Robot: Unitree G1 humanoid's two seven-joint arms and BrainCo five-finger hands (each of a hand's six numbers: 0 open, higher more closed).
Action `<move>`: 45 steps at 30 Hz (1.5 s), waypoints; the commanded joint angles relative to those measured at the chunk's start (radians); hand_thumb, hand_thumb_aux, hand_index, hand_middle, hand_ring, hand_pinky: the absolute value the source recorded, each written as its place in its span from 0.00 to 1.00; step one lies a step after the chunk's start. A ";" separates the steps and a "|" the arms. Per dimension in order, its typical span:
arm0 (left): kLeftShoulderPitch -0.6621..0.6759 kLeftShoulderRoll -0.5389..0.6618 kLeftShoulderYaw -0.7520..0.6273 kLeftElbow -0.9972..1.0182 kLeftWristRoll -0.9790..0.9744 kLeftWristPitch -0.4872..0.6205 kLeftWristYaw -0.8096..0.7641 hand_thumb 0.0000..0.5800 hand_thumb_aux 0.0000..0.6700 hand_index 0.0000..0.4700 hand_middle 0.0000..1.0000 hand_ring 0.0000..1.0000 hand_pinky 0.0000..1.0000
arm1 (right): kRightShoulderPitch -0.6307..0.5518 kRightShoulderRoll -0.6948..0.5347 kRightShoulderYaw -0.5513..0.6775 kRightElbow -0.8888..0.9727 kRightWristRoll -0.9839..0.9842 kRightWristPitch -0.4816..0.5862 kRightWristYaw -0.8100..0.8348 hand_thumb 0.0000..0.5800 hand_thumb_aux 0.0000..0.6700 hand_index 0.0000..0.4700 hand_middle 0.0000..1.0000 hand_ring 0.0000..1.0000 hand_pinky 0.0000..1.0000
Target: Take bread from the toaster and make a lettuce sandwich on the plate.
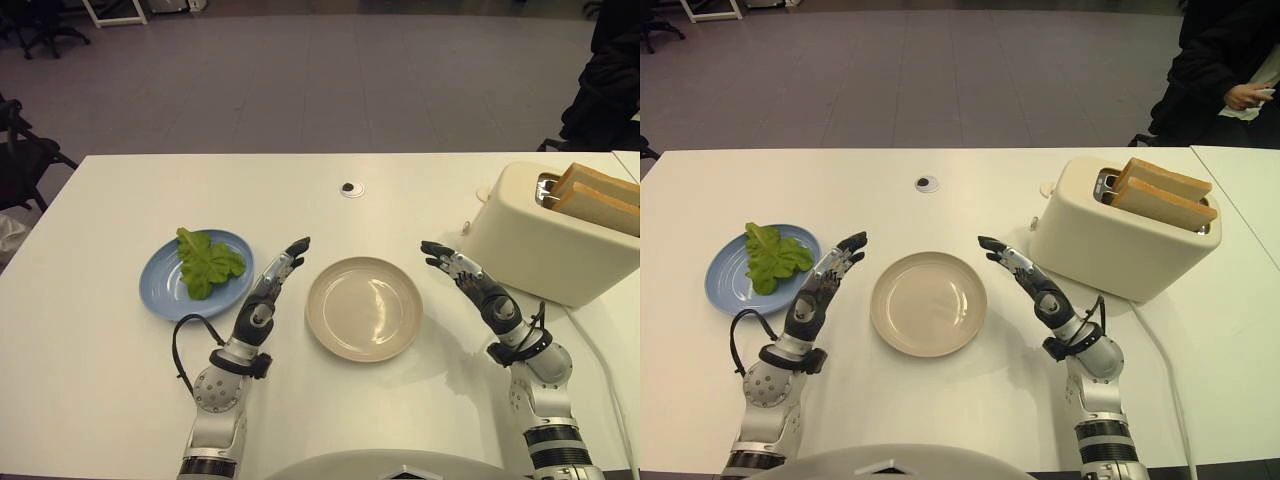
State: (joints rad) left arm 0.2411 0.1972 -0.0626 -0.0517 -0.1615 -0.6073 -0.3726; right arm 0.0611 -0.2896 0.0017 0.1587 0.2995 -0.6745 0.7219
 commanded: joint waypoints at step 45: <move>0.022 -0.034 -0.076 -0.056 0.001 0.052 -0.027 0.00 0.00 0.00 0.00 0.00 0.00 | -0.461 -0.785 -0.408 0.408 0.003 0.220 -0.079 1.00 1.00 1.00 0.00 0.00 0.00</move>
State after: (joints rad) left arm 0.2557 0.1656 -0.1443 -0.1031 -0.1672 -0.5638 -0.4079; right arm -0.3192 -1.0364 -0.3667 0.5556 0.1845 -0.5462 0.5328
